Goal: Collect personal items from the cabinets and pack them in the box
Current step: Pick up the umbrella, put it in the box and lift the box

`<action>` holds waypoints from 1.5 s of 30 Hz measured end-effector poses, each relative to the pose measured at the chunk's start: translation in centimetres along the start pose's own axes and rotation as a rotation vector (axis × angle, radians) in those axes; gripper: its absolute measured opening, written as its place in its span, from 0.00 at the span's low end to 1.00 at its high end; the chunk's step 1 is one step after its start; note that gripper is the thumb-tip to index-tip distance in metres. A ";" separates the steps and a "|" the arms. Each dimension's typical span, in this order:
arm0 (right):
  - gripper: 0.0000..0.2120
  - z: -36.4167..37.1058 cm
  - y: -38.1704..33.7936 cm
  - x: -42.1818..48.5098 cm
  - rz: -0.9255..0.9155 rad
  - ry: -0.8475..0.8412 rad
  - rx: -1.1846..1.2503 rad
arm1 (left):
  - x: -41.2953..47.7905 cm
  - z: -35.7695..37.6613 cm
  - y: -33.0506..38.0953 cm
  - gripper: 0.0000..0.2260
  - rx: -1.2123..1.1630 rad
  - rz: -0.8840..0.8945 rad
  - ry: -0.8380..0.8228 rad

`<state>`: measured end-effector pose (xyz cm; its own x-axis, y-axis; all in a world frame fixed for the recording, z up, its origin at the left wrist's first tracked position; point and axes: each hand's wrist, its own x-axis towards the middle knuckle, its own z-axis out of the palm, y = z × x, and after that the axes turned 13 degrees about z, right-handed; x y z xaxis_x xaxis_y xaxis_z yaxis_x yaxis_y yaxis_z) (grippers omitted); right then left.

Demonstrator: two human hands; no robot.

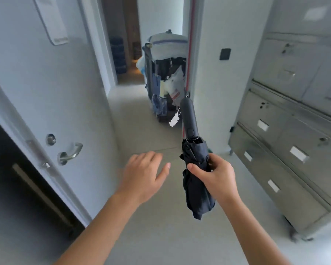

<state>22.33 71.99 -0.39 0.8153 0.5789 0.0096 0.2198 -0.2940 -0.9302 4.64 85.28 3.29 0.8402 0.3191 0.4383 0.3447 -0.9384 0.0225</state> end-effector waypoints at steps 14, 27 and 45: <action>0.14 -22.2 9.5 -4.6 0.318 0.704 -0.062 | 16.8 9.6 21.2 0.24 -0.309 0.712 -0.083; 0.14 -26.2 13.5 -18.5 0.605 1.287 0.009 | 15.0 13.5 38.1 0.19 -0.639 1.315 -0.088; 0.14 -38.2 22.1 -27.0 0.737 1.442 0.033 | 11.5 15.6 57.4 0.21 -0.667 1.479 -0.232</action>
<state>25.62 20.80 -7.17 0.5357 -0.8360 -0.1186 -0.4216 -0.1432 -0.8954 40.59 37.14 -4.44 0.3182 -0.9011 0.2947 -0.9478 -0.2958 0.1188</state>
